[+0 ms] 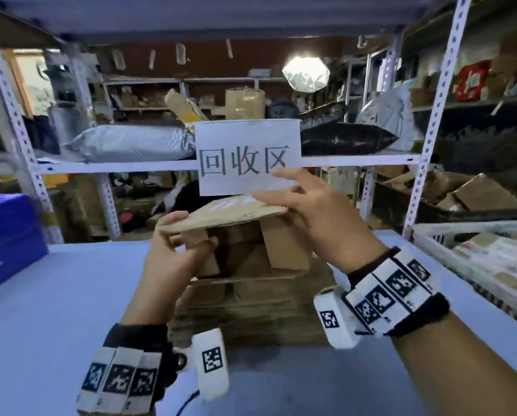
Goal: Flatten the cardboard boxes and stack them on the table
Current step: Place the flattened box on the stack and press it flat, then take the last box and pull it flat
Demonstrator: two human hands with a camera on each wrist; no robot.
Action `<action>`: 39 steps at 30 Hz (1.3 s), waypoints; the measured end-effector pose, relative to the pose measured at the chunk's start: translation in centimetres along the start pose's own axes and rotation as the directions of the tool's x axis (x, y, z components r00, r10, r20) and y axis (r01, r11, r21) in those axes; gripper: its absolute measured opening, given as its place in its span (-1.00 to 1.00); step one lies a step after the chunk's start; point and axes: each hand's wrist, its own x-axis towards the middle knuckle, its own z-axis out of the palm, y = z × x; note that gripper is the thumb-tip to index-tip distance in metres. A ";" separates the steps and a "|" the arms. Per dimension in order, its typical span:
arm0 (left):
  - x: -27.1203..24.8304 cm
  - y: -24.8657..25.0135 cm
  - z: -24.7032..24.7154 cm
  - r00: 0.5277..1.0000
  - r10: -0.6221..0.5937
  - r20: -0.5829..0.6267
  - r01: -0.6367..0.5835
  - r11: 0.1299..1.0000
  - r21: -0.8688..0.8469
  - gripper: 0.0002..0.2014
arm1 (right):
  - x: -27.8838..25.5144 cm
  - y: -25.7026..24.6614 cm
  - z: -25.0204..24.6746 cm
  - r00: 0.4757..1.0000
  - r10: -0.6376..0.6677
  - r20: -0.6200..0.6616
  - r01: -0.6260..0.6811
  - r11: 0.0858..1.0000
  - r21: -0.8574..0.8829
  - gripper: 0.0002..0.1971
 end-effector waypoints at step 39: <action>-3.8 3.2 -0.5 0.992 0.053 0.115 -0.062 0.996 0.072 -0.42 | -5.9 -1.2 3.3 0.752 0.654 -0.082 -0.440 0.590 0.677 -0.53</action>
